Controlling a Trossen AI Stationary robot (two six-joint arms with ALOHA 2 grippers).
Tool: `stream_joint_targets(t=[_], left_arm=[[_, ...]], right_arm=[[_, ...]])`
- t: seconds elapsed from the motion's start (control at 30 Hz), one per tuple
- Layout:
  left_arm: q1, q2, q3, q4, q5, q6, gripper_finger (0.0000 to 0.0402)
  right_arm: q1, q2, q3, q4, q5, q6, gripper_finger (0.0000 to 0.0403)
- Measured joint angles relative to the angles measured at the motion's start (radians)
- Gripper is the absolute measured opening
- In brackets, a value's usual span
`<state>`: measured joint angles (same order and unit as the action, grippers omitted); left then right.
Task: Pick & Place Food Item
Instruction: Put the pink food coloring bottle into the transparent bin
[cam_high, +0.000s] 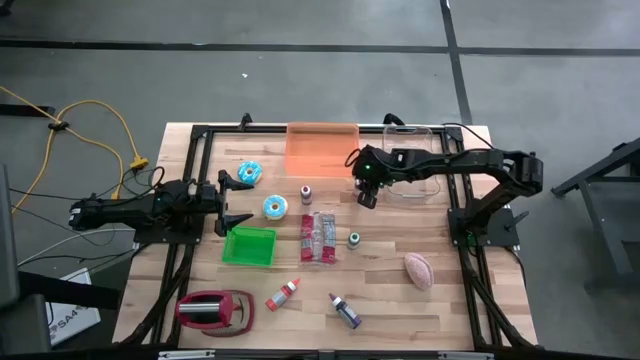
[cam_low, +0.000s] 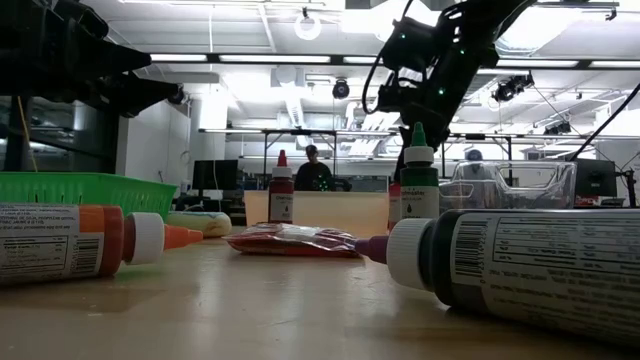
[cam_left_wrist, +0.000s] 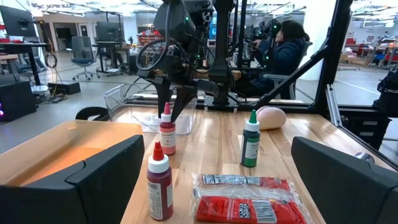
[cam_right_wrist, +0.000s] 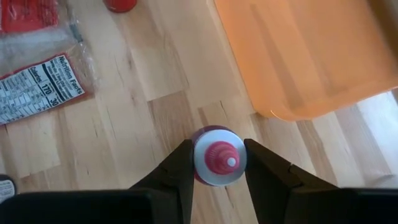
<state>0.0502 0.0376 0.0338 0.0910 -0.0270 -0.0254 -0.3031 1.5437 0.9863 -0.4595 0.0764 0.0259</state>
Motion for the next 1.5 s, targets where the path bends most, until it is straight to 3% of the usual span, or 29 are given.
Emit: stream_joint_targets(t=[0.47, 0.83, 1.03, 1.3, 1.5], left_arm=[[0.000, 0.000, 0.000, 0.000, 0.000, 0.000, 0.0398], [0.000, 0.000, 0.000, 0.000, 0.000, 0.000, 0.0398], [0.000, 0.000, 0.000, 0.000, 0.000, 0.000, 0.0398], [0.000, 0.000, 0.000, 0.000, 0.000, 0.000, 0.0398], [0.000, 0.000, 0.000, 0.000, 0.000, 0.000, 0.0398]], right_arm=[[0.000, -0.271, 0.000, -0.016, 0.017, 0.008, 0.0107], [0.002, -0.388, 0.001, -0.092, 0.155, 0.054, 0.0108], [-0.004, -0.409, 0.001, -0.180, 0.288, 0.095, 0.0108], [-0.131, -0.437, 0.001, -0.303, 0.299, 0.222, 0.0108], [-0.273, -0.436, 0.001, -0.343, 0.284, 0.216, 0.0108]])
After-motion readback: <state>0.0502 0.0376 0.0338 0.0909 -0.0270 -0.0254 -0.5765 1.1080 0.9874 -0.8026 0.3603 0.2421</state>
